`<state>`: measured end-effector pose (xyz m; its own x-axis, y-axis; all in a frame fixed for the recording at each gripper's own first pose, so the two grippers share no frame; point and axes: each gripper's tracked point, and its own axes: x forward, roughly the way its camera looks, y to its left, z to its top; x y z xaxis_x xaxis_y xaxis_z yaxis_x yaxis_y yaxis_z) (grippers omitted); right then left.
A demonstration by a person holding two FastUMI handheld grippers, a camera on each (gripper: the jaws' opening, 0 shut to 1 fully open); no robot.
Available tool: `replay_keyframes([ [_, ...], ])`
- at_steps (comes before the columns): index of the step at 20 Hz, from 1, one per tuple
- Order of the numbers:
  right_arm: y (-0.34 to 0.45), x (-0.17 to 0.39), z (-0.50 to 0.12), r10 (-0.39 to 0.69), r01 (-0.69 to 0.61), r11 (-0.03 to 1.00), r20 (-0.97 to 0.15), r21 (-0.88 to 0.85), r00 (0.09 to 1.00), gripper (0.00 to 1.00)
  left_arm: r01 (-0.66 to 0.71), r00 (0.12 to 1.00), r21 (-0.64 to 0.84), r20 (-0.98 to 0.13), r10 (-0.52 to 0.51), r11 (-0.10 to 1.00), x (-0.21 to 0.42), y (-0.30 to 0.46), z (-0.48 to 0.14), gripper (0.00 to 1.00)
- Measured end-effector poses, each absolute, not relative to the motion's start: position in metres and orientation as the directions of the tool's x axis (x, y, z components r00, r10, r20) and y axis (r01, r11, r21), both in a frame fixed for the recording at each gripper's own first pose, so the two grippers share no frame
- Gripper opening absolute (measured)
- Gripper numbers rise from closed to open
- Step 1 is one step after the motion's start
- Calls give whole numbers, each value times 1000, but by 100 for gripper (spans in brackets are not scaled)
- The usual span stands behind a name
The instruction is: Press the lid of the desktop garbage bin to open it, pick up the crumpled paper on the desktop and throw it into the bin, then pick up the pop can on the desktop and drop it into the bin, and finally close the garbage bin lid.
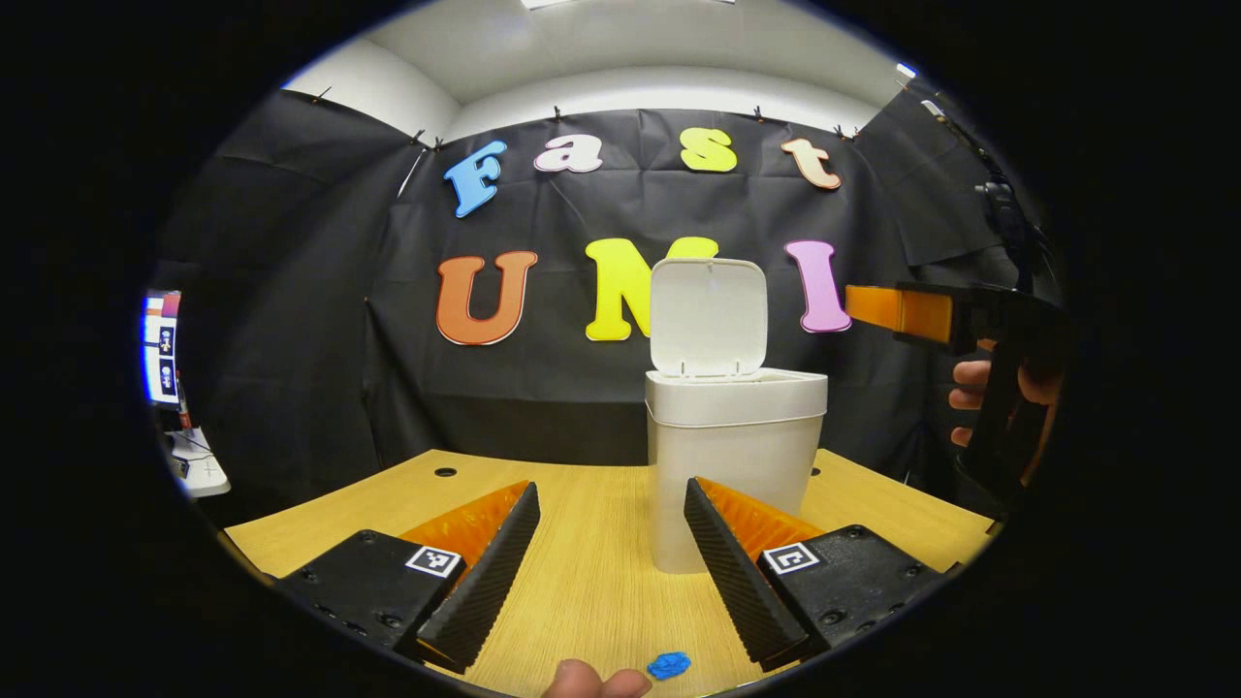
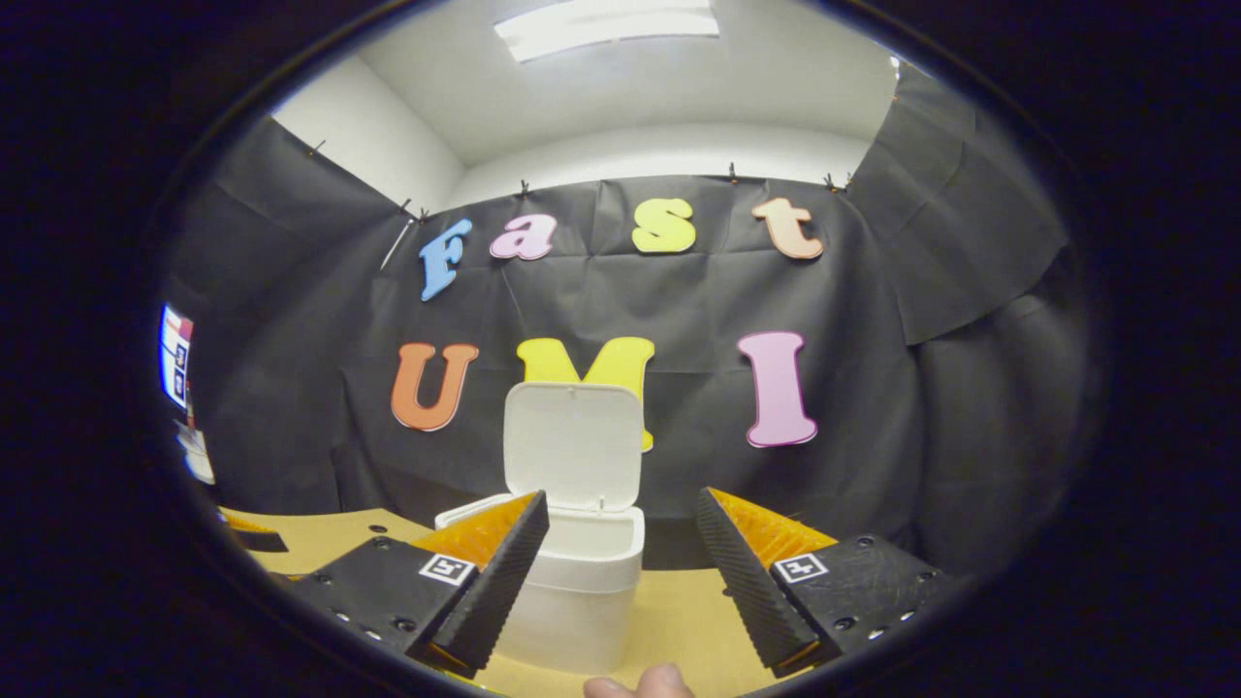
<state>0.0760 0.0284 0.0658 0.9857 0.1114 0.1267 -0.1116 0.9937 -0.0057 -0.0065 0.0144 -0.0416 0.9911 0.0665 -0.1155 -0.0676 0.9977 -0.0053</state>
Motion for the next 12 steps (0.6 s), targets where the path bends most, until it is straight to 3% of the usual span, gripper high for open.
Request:
replay_keyframes([
  [7, 20, 26, 30, 113, -118, 992, 98, 45, 989, 95, -39, 980, 18, -197, 41, 999, -27, 1, -86, 97],
  [12, 11, 0, -5, 112, -115, 991, 45, 64, 993, 96, -7, 950, -47, -312, -8, 999, -42, -17, -138, 98],
])
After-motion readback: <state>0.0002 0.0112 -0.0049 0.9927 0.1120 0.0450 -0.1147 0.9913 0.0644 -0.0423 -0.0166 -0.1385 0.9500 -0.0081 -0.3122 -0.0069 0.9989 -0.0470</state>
